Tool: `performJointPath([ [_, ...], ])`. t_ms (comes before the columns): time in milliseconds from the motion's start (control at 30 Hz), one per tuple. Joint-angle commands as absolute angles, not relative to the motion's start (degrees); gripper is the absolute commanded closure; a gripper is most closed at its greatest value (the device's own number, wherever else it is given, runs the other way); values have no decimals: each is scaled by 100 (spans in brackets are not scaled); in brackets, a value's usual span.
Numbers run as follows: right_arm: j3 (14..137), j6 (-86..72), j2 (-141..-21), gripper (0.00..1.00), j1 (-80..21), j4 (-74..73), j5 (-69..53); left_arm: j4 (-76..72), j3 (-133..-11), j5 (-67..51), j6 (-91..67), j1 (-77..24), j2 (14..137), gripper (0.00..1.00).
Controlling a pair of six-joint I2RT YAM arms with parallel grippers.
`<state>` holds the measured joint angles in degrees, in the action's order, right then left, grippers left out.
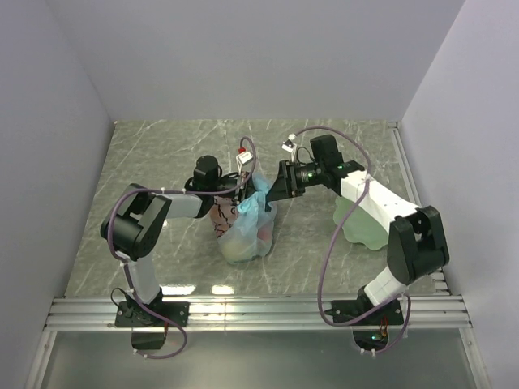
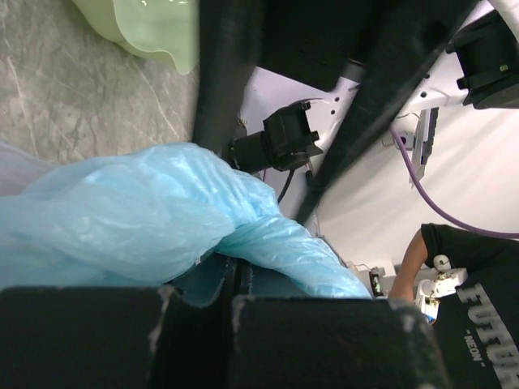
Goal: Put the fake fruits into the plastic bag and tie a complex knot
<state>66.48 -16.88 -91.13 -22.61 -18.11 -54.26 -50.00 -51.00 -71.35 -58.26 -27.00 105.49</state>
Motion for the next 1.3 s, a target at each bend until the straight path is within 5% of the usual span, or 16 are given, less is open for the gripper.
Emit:
performJointPath([
  [0, 6548, -1248, -8649, 48, -2276, -2127, -5712, -5414, -5142, -7049, -5915, -2751, 10485, 100],
  [433, 6495, -1020, -8974, 57, -2276, -2189, -5784, -5528, -5159, -7075, -5994, -2751, 10494, 100],
  [533, 6451, -1063, -8956, 71, -2268, -2083, -5748, -5572, -5133, -7093, -6003, -2751, 10468, 99],
  [567, 6442, -1072, -8956, 93, -2276, -2066, -5774, -5564, -5115, -7119, -5994, -2751, 10450, 99],
  [667, 6451, -1081, -8947, 100, -2259, -2074, -5766, -5459, -5098, -7145, -5907, -2742, 10415, 96],
  [1033, 6530, -826, -8903, 100, -2215, -2285, -5809, -3438, -5317, -7260, -4528, -2479, 10055, 78],
  [1267, 6565, -879, -8956, 100, -2224, -2224, -5906, -3910, -5317, -7233, -4832, -2487, 10134, 97],
])
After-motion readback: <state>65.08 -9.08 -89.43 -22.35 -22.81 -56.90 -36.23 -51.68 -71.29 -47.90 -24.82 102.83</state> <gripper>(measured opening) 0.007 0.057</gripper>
